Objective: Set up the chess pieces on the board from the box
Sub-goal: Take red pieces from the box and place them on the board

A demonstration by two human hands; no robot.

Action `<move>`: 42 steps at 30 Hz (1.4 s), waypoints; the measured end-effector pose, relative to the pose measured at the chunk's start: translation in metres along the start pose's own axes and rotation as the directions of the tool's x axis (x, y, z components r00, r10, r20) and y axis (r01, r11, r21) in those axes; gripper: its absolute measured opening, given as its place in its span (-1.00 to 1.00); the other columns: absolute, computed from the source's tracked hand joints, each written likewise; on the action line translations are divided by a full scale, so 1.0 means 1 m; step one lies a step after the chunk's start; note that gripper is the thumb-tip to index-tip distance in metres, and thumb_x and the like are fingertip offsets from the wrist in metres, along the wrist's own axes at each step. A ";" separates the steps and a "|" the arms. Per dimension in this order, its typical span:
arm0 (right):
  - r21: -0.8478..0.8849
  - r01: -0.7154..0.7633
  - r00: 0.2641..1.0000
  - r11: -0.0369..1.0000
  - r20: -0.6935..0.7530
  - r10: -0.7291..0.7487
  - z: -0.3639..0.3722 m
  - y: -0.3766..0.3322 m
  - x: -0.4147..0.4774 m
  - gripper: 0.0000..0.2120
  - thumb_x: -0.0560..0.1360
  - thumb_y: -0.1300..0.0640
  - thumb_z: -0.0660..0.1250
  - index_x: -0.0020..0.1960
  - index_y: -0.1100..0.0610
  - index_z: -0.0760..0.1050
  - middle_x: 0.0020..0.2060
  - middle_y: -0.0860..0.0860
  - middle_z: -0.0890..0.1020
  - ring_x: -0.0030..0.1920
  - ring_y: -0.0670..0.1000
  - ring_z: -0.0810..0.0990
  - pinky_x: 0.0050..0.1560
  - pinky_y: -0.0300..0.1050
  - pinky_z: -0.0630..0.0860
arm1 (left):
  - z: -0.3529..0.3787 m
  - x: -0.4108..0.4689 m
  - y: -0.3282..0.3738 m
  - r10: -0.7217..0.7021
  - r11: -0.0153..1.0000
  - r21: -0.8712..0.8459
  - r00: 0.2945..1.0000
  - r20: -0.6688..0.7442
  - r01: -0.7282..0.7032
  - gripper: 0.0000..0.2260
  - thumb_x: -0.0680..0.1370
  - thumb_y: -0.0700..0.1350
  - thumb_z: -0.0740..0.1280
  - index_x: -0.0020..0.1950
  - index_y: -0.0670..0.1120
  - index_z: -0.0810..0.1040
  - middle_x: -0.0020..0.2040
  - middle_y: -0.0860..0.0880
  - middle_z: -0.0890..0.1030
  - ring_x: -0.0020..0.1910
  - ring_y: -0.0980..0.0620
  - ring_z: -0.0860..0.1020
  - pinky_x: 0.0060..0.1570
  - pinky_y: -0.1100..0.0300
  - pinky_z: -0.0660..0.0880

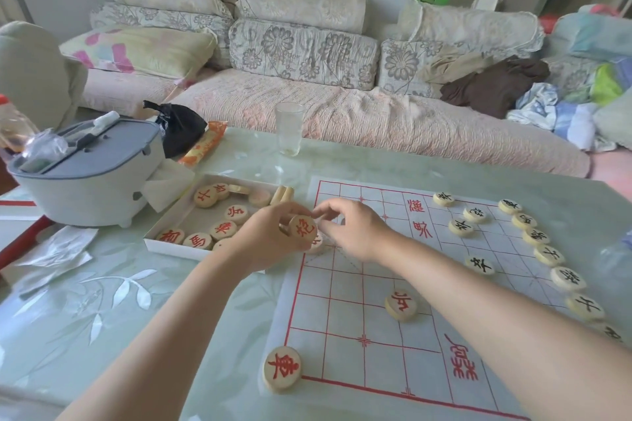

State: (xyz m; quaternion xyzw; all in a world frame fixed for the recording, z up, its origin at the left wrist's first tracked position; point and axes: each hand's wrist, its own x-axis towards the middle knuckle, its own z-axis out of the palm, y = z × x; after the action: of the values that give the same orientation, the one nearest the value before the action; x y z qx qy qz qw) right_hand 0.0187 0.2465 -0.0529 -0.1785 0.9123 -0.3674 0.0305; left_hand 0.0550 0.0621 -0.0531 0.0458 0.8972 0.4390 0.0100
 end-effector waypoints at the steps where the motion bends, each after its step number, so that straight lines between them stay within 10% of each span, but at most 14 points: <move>1: 0.059 -0.017 1.000 0.998 0.012 0.017 -0.004 -0.002 -0.001 -0.86 0.56 0.11 0.32 0.07 -0.08 0.58 -0.04 -0.09 0.66 -0.36 -0.30 0.51 -0.16 -0.25 0.39 | 0.002 0.000 0.003 0.008 1.000 0.003 1.000 -0.003 -0.008 -0.60 0.36 -0.05 0.53 0.16 0.16 0.56 -0.09 0.13 0.63 -0.13 0.17 0.60 -0.04 0.18 0.57; 6: 0.254 -0.165 0.983 0.953 0.118 0.139 -0.024 0.003 -0.016 -0.81 0.61 0.17 0.30 0.20 0.06 0.52 -0.01 0.05 0.66 -0.38 -0.02 0.60 -0.52 -0.23 0.35 | 0.016 -0.002 0.023 0.023 1.000 0.003 1.000 -0.021 -0.023 -0.61 0.36 -0.03 0.54 0.13 0.22 0.56 -0.15 0.19 0.61 -0.18 0.25 0.57 -0.19 0.33 0.51; 18: 0.385 -0.181 0.983 0.905 0.053 0.174 -0.046 0.030 -0.037 -0.70 0.45 0.22 0.51 0.14 0.09 0.54 -0.01 0.08 0.66 -0.28 -0.04 0.62 -0.39 -0.17 0.50 | 0.056 0.010 0.053 -0.147 0.883 -0.439 0.987 0.072 0.163 -0.81 0.50 -0.15 0.43 0.10 -0.15 0.63 -0.16 -0.11 0.70 -0.14 -0.05 0.68 0.02 0.04 0.62; 24: 0.284 -0.108 0.994 0.953 -0.001 0.113 -0.046 0.031 -0.032 -0.61 0.34 0.17 0.62 0.11 0.08 0.57 -0.23 -0.08 0.63 -0.37 -0.17 0.58 -0.35 -0.38 0.45 | 0.060 0.019 0.054 -0.206 0.874 -0.444 0.978 0.029 0.197 -0.71 0.50 -0.14 0.44 0.20 -0.13 0.56 -0.13 -0.07 0.68 -0.24 0.03 0.68 -0.24 0.24 0.61; 27: 0.208 -0.127 0.989 0.970 -0.049 0.140 -0.049 0.039 -0.014 -0.64 0.37 0.12 0.59 0.11 0.06 0.57 -0.08 -0.07 0.63 -0.44 -0.17 0.56 -0.42 -0.37 0.45 | 0.059 0.027 0.045 -0.112 0.992 -0.062 0.987 -0.113 0.106 -0.74 0.53 -0.03 0.34 0.21 -0.01 0.54 -0.02 0.04 0.66 -0.09 0.04 0.63 -0.12 0.16 0.57; 31: -0.004 -0.253 0.942 0.968 -0.229 0.245 -0.058 0.064 0.021 -0.66 0.38 -0.01 0.54 0.09 -0.01 0.54 -0.01 -0.15 0.58 -0.10 -0.08 0.58 -0.07 -0.16 0.53 | 0.050 0.032 0.029 0.113 0.854 0.514 0.993 -0.037 -0.078 -0.73 0.57 -0.03 0.24 0.27 0.09 0.51 0.23 0.03 0.50 0.26 -0.01 0.36 0.20 0.14 0.33; 42: -0.274 -0.305 0.940 0.912 -0.240 0.243 -0.051 0.087 0.084 -0.78 0.42 -0.13 0.43 -0.05 -0.04 0.52 -0.10 -0.15 0.57 -0.02 -0.02 0.57 -0.13 -0.16 0.40 | 0.046 0.032 0.014 0.018 0.762 0.639 0.989 0.149 -0.110 -0.71 0.58 -0.02 0.19 0.28 0.04 0.48 0.25 0.01 0.41 0.24 -0.03 0.34 0.11 0.09 0.38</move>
State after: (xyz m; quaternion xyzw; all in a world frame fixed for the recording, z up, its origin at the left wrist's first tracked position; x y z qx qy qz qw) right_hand -0.0956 0.3086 -0.0685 -0.0130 0.9726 -0.2290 -0.0382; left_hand 0.0267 0.1104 -0.0696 0.1063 0.9885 0.1000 0.0386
